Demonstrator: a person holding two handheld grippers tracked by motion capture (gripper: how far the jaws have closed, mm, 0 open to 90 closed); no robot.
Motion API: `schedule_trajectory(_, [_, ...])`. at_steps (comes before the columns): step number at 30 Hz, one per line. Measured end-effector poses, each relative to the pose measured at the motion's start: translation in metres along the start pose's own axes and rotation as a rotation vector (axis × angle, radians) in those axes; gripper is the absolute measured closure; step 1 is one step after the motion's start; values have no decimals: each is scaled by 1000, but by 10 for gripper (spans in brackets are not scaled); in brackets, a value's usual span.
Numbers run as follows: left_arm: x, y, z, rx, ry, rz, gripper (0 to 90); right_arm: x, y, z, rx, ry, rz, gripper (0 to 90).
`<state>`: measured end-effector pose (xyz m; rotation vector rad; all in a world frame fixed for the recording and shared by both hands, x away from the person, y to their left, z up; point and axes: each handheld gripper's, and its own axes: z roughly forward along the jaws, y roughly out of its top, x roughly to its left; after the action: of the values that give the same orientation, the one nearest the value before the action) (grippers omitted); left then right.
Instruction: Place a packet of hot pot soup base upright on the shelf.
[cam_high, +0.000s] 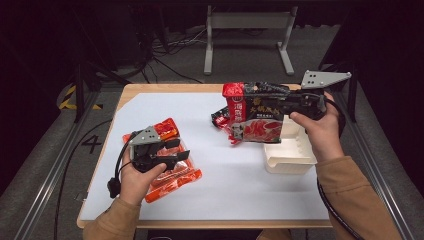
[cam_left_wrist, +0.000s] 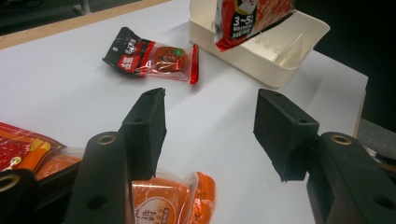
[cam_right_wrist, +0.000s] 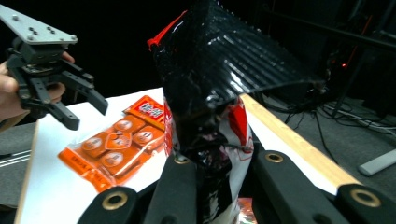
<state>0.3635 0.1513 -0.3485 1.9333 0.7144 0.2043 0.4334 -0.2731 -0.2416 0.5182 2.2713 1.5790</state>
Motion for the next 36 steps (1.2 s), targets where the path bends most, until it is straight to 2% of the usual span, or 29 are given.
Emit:
schedule_trajectory(7, [4,-1,-1,0,-4,-6,448,-20,3,-5,-6,-24,-11,831])
schedule_trajectory(8, [4,-2,-1,1,-4,-19,448,-23,3,-6,-6,-28,-12,831])
schedule_trajectory(15, [8,-4,-2,-9,-9,-20,438,-35,2,-10,-12,-44,-13,831])
schedule_trajectory(19, [9,-5,-1,-9,-15,-35,436,-44,-1,-11,-12,-53,-11,831])
schedule_trajectory(23, [11,-6,-2,-8,-11,-28,436,-51,-2,-11,6,-76,-42,830])
schedule_trajectory(27, [12,-8,-2,-6,-11,-42,435,-58,-3,-14,8,-94,-70,830])
schedule_trajectory(29, [13,-9,-4,-9,-3,-38,435,-63,-4,-16,3,-99,-67,830])
schedule_trajectory(36, [13,-14,-8,-3,6,-61,434,-76,-8,-19,9,-111,-55,830])
